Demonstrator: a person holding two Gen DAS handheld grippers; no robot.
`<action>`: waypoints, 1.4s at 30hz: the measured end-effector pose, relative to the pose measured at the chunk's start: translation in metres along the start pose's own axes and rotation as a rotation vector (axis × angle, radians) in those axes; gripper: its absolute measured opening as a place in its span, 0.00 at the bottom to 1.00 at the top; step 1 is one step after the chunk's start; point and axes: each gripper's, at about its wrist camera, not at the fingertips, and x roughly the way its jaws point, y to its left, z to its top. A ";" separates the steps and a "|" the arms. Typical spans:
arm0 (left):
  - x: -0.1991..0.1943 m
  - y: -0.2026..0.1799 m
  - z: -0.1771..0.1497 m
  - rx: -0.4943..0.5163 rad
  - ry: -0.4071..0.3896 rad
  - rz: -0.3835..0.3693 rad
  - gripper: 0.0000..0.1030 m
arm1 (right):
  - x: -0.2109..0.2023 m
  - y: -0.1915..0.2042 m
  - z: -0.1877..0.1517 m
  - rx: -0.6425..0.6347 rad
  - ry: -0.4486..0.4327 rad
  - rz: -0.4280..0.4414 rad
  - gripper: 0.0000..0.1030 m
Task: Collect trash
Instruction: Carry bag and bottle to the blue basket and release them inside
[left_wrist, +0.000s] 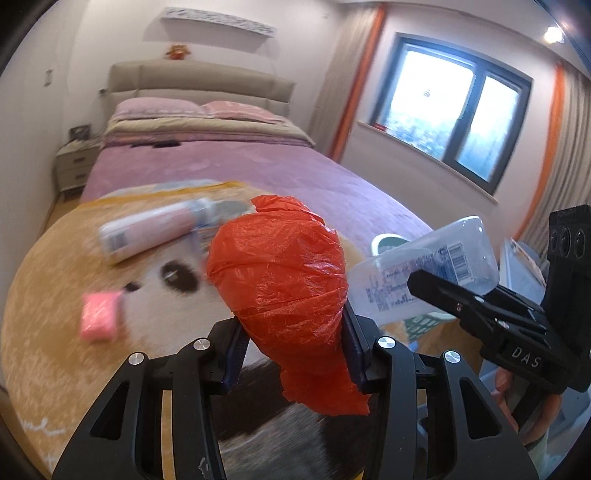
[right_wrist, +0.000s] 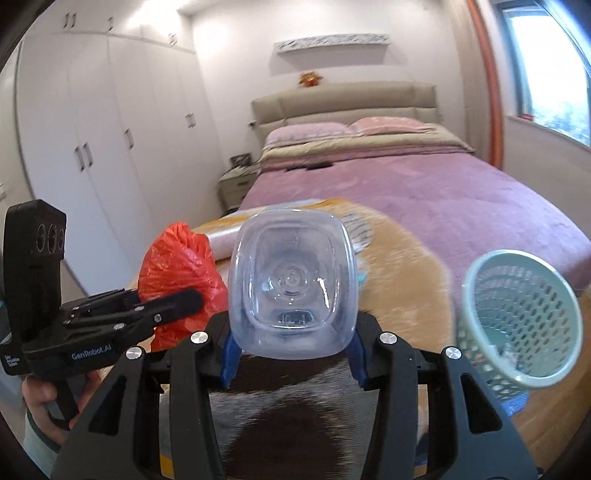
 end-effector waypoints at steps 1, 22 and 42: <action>0.006 -0.009 0.003 0.017 0.003 -0.011 0.42 | -0.004 -0.009 0.002 0.011 -0.014 -0.019 0.42; 0.204 -0.174 0.059 0.206 0.173 -0.256 0.42 | 0.009 -0.260 -0.015 0.404 -0.060 -0.408 0.42; 0.262 -0.178 0.043 0.152 0.254 -0.229 0.71 | 0.038 -0.306 -0.047 0.507 0.035 -0.422 0.54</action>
